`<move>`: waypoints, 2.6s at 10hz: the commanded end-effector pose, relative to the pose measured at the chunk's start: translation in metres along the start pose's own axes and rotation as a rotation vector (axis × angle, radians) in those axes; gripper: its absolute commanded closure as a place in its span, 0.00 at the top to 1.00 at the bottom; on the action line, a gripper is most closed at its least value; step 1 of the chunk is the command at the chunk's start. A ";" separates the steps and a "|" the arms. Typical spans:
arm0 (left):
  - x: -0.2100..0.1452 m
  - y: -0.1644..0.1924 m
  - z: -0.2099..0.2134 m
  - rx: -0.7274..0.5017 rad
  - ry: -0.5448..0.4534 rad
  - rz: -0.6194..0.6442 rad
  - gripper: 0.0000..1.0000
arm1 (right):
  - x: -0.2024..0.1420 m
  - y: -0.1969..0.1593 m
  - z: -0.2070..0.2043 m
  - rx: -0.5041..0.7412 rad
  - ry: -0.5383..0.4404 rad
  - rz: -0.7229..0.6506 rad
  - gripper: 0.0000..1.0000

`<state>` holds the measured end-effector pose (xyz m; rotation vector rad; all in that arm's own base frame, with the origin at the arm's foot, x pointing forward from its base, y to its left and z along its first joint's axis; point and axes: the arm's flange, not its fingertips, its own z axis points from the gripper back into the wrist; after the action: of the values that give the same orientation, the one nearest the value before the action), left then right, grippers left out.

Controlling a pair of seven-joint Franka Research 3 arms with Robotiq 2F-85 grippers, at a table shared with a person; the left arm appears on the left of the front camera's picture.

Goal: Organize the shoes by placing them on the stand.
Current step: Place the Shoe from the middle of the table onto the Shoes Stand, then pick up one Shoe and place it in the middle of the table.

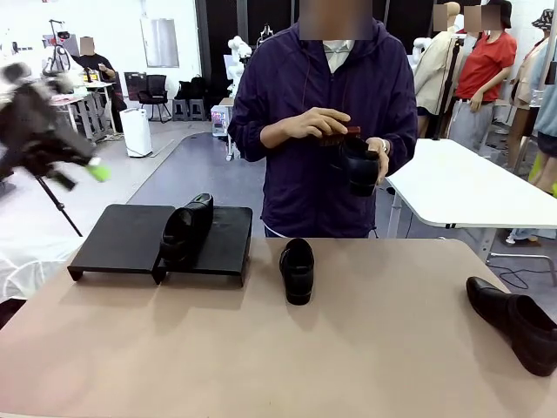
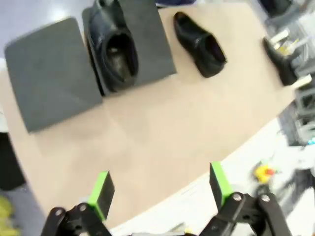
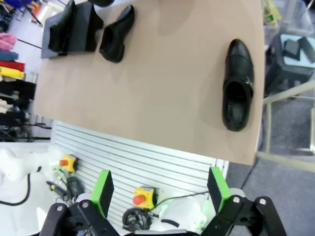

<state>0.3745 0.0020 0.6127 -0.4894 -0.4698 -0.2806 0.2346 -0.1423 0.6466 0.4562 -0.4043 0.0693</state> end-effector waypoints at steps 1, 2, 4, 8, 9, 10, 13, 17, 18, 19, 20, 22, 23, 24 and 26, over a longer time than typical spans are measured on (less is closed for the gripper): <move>-0.091 0.010 0.021 -0.024 -0.209 0.263 1.00 | 0.000 0.000 0.002 0.007 -0.003 0.017 1.00; -0.128 0.011 0.037 -0.024 -0.245 0.305 1.00 | 0.000 0.000 0.002 0.007 -0.003 0.017 1.00; -0.155 0.046 0.052 -0.001 -0.251 0.409 1.00 | 0.000 0.000 0.002 0.007 -0.003 0.017 1.00; -0.129 0.028 0.040 -0.055 -0.197 0.303 1.00 | 0.000 0.000 0.002 0.007 -0.003 0.017 1.00; -0.129 0.028 0.040 -0.055 -0.197 0.303 1.00 | 0.000 0.000 0.002 0.007 -0.003 0.017 1.00; -0.129 0.028 0.040 -0.055 -0.197 0.303 1.00 | 0.000 0.000 0.002 0.007 -0.003 0.017 1.00; -0.129 0.028 0.040 -0.055 -0.197 0.303 1.00 | 0.000 0.000 0.002 0.007 -0.003 0.017 1.00; -0.129 0.028 0.040 -0.055 -0.197 0.303 1.00 | 0.000 0.000 0.000 0.000 0.000 0.000 1.00; -0.129 0.028 0.040 -0.055 -0.197 0.303 1.00 | 0.007 0.004 -0.037 -0.118 0.058 0.064 1.00; -0.129 0.028 0.040 -0.055 -0.197 0.303 1.00 | 0.011 -0.001 -0.067 -0.142 0.110 0.113 1.00; -0.129 0.028 0.040 -0.055 -0.197 0.303 1.00 | 0.012 -0.008 -0.092 -0.171 0.142 0.118 1.00; -0.129 0.028 0.040 -0.055 -0.197 0.303 1.00 | 0.012 -0.026 -0.149 -0.195 0.158 0.142 1.00; -0.129 0.028 0.040 -0.055 -0.197 0.303 1.00 | 0.009 -0.032 -0.174 -0.244 0.171 0.147 1.00; -0.129 0.028 0.040 -0.055 -0.197 0.303 1.00 | 0.009 -0.039 -0.197 -0.280 0.157 0.147 1.00; -0.129 0.028 0.040 -0.055 -0.197 0.303 1.00 | 0.008 -0.056 -0.237 -0.314 0.152 0.124 1.00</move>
<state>0.2576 0.0620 0.5695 -0.6325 -0.5609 0.0516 0.3364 -0.0940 0.4585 0.1536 -0.2765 0.1634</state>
